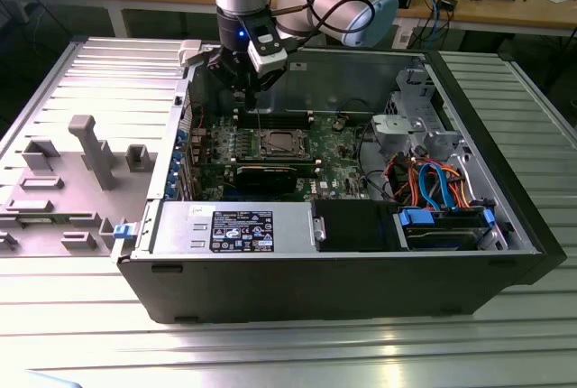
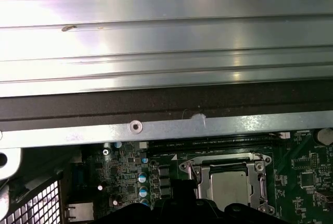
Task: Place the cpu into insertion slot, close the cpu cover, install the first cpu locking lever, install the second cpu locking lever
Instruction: 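Install the first cpu locking lever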
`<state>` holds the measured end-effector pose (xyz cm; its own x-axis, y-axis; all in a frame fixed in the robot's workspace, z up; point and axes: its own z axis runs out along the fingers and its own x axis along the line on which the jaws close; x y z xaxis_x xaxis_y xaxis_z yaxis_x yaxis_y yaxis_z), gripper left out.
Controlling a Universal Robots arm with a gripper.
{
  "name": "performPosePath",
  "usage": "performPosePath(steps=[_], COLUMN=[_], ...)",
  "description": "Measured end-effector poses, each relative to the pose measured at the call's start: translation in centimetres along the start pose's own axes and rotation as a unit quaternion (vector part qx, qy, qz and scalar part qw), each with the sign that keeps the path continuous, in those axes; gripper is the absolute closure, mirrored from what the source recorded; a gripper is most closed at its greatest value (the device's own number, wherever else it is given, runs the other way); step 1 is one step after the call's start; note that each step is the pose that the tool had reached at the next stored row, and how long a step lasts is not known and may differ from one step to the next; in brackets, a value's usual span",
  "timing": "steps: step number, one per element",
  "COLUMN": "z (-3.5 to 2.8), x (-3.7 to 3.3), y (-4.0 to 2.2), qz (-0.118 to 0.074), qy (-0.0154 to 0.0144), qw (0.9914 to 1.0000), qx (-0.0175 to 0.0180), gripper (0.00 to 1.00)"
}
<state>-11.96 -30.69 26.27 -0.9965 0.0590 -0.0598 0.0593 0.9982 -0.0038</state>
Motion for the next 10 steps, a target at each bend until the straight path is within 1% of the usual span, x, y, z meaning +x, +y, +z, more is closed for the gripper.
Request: performPosePath(steps=[2,10], z=[0.00,0.00], x=[0.00,0.00], y=[0.00,0.00], qz=[0.000,0.000], qy=[-0.0018,-0.0020], qw=[1.00000,1.00000], qx=[-0.0001,-0.0001], gripper=[0.89,0.89])
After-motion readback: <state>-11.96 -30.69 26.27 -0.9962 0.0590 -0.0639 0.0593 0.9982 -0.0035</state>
